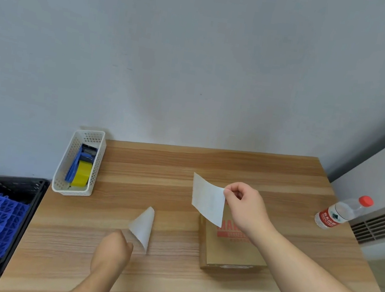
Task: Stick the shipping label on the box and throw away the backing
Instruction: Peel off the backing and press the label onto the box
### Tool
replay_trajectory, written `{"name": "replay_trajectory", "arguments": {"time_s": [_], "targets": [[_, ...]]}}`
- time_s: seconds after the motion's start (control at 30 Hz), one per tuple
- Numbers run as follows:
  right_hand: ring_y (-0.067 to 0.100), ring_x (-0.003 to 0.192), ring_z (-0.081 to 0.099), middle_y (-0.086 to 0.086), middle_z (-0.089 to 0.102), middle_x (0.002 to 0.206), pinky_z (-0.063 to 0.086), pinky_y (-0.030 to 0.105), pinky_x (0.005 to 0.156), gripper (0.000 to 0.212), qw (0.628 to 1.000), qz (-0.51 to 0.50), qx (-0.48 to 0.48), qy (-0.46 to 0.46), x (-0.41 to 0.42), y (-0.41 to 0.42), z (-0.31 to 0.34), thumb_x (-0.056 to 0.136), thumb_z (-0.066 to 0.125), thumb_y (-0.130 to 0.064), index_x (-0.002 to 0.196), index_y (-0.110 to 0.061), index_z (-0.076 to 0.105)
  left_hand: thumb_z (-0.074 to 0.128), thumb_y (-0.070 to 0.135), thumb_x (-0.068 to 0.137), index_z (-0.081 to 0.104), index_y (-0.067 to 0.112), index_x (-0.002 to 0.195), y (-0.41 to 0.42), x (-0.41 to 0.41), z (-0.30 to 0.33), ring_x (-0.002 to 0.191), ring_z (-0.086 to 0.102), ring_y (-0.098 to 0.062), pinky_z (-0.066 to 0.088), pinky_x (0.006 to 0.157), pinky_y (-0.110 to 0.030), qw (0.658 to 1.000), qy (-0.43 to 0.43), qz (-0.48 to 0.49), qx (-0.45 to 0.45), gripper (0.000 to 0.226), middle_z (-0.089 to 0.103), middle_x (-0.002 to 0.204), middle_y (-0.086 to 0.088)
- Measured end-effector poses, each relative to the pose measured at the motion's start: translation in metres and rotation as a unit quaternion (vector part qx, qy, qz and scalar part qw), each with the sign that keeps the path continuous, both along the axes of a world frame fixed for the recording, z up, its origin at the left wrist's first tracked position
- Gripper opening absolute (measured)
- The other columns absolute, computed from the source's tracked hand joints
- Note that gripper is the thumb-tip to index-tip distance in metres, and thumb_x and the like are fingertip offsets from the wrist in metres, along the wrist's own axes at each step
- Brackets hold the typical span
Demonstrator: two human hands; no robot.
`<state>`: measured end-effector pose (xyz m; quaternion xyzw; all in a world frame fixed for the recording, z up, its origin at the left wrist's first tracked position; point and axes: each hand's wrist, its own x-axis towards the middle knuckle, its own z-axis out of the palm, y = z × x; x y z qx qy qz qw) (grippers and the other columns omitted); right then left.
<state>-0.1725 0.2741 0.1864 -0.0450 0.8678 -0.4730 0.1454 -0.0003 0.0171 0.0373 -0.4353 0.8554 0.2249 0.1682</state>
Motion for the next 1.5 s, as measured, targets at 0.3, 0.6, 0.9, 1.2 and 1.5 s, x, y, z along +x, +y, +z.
{"name": "replay_trajectory", "arguments": {"time_s": [0.3,0.6,0.9,1.2,1.5], "targets": [[0.003,0.057,0.056,0.004,0.069,0.082,0.043,0.011,0.037,0.018,0.999,0.024,-0.006,0.045,0.012,0.02,0.016,0.096,0.058,-0.016,0.081,-0.021,0.067,0.06,0.008,0.094,0.069,0.007,0.091,0.084,-0.07,0.075,0.07,0.062,-0.02,0.055,0.069,-0.034,0.888,0.282,0.106,0.348,0.009,0.069,0.084,-0.009],[0.01,0.082,0.056,-0.016,0.063,0.08,0.048,0.03,0.071,0.006,0.952,0.113,0.102,0.266,0.015,0.053,-0.003,0.088,0.064,-0.021,0.084,-0.025,0.065,0.072,0.044,0.091,0.067,0.004,0.11,0.142,-0.135,0.131,0.091,0.076,-0.026,0.064,0.074,-0.033,0.795,0.255,0.214,0.507,0.044,0.073,0.107,-0.014],[0.016,0.091,0.056,-0.011,0.066,0.084,0.053,0.036,0.072,0.008,0.917,0.244,0.109,0.294,0.029,0.082,-0.025,0.089,0.057,-0.029,0.09,-0.025,0.064,0.056,0.002,0.092,0.065,0.003,0.098,0.168,-0.14,0.115,0.073,0.072,-0.03,0.059,0.076,-0.042,0.838,0.244,0.176,0.455,0.011,0.08,0.091,-0.017],[0.008,0.087,0.053,-0.017,0.064,0.087,0.044,0.023,0.076,0.006,0.981,0.091,0.061,0.163,0.008,0.11,-0.046,0.092,0.061,-0.024,0.091,-0.025,0.067,0.06,0.006,0.093,0.068,0.004,0.1,0.179,-0.133,0.096,0.092,0.077,-0.034,0.059,0.078,-0.044,0.861,0.242,0.141,0.424,0.011,0.081,0.094,-0.01],[0.017,0.078,0.068,0.0,0.075,0.086,0.053,0.032,0.074,0.005,0.993,-0.009,-0.033,-0.113,-0.031,0.139,-0.069,0.089,0.073,-0.02,0.086,-0.023,0.073,0.06,0.005,0.093,0.067,0.006,0.1,0.205,-0.129,0.091,0.081,0.077,-0.024,0.056,0.071,-0.035,0.862,0.219,0.13,0.438,0.01,0.081,0.097,-0.008]]}}
